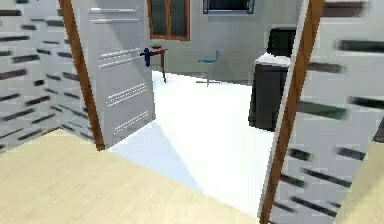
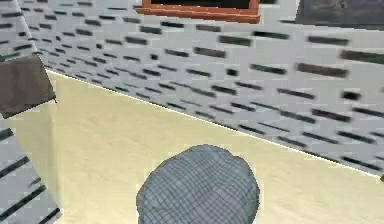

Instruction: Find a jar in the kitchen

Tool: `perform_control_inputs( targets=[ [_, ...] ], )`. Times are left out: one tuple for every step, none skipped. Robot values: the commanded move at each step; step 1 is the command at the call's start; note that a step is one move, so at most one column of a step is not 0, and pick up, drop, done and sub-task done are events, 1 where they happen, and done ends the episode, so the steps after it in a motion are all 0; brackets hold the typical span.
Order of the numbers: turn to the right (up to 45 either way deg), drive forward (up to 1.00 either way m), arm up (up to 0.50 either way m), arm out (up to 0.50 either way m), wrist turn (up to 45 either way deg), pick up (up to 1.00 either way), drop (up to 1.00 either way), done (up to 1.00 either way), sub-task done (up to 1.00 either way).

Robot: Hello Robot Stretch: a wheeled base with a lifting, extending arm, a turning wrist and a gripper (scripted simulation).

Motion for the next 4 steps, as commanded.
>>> perform_control_inputs(
  targets=[
    [-45.0,0.0,0.0,0.0,0.0,0.0,0.0,0.0,0.0],
    [-12.0,0.0,0.0,0.0,0.0,0.0,0.0,0.0,0.0],
    [0.0,0.3,0.0,0.0,0.0,0.0,0.0,0.0,0.0],
    [45.0,0.0,0.0,0.0,0.0,0.0,0.0,0.0,0.0]
  ],
)
